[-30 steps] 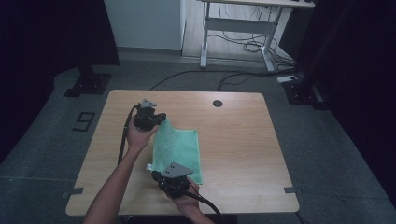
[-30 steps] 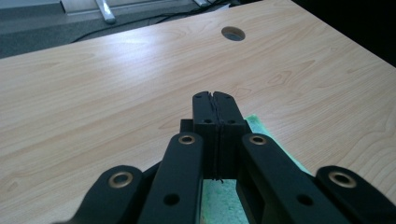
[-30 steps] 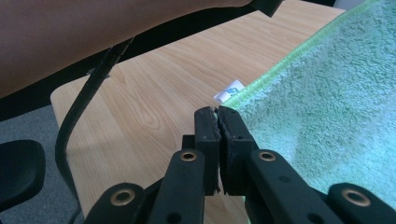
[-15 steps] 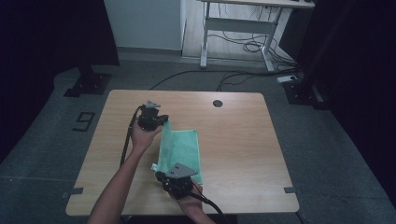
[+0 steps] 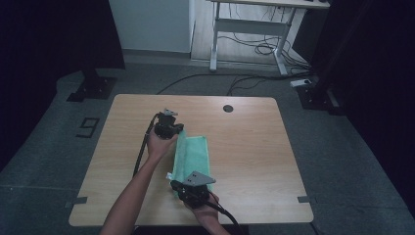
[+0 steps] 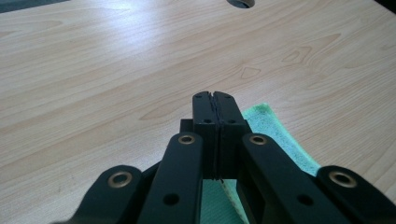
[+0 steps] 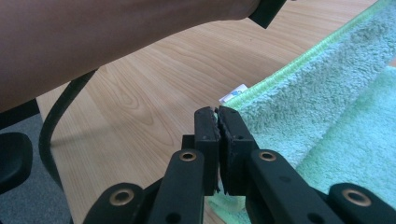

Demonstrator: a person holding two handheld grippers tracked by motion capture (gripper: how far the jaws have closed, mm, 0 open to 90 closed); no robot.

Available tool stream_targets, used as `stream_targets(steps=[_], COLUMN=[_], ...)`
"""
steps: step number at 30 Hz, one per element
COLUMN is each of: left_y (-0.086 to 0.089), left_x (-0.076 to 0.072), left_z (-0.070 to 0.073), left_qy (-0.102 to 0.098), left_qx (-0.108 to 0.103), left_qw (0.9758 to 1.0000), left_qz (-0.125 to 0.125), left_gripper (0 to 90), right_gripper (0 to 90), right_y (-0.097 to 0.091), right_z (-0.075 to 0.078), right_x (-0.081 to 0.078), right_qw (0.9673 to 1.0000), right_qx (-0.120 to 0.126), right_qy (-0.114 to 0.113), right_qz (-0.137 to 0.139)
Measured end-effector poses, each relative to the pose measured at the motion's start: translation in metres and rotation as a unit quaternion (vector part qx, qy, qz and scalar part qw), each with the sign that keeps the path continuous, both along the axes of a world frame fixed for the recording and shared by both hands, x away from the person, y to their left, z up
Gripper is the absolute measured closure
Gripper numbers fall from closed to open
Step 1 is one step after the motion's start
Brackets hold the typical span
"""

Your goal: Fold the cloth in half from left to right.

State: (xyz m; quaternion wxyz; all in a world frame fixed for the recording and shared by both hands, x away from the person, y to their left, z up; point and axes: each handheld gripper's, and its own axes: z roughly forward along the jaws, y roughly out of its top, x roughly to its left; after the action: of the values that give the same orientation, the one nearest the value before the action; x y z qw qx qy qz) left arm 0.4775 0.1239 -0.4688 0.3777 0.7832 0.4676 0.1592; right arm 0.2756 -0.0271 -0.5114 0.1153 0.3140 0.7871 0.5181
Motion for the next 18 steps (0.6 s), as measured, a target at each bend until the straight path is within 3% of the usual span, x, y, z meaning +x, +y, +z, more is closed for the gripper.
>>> stream_targets(steps=[18], left_y=[-0.020], left_x=[0.006], left_z=[-0.012], left_qy=[0.007], left_qx=[0.010], left_qw=[0.9999], left_qz=[-0.005], left_gripper=[89.1], right_gripper=[86.6], right_y=[-0.016], right_z=[-0.005], right_x=[0.000], right_qw=[0.9998], right_qx=[-0.008], right_qy=[-0.002], right_qz=[-0.016])
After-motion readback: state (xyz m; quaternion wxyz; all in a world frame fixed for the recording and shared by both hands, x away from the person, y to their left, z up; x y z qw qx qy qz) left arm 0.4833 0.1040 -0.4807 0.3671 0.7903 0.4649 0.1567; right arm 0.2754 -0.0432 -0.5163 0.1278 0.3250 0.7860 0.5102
